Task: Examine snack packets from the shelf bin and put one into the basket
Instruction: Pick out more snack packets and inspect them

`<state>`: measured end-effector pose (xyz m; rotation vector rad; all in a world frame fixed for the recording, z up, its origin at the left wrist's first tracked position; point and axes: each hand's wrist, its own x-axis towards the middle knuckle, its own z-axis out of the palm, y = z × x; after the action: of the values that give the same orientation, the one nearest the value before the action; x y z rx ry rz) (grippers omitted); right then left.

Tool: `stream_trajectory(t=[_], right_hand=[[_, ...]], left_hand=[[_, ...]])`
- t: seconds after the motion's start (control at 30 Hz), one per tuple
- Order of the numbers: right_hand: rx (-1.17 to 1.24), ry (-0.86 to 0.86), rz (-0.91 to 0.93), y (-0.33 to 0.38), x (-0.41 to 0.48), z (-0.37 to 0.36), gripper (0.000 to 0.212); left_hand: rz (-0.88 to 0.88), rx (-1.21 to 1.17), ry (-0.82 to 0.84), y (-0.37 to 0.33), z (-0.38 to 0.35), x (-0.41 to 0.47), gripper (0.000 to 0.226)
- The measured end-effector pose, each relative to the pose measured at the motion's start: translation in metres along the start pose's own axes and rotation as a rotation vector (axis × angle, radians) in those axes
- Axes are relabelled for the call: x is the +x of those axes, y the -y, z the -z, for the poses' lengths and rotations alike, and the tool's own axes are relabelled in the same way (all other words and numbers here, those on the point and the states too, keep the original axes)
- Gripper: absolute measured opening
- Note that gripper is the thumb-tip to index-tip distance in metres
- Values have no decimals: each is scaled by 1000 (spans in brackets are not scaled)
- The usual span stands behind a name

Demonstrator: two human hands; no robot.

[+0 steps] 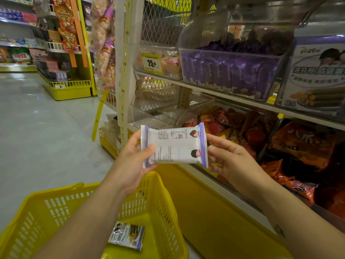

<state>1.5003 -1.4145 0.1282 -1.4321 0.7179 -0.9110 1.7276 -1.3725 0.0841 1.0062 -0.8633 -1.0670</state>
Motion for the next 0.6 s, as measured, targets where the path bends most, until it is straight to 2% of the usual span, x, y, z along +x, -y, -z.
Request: stream_trajectory(t=[0.1,0.17,0.3,0.43,0.6], right_hand=[[-137,79,19,-2,-2,3,46],[-237,68,57,-3,-2,3,55],[-390,10,100,-4,-1,5,60],[-385,-35,70,-8,2,11,58],[-363,-82,-1,-14,7,17,60]], left_hand=[[0,0,-36,-1,2,1,50],[9,-23,-38,-1,0,0,50],[47,-59,-10,-1,-3,-1,50],[153,-176,75,-7,-3,-3,34],[289,-352,207,-17,-1,-2,52]])
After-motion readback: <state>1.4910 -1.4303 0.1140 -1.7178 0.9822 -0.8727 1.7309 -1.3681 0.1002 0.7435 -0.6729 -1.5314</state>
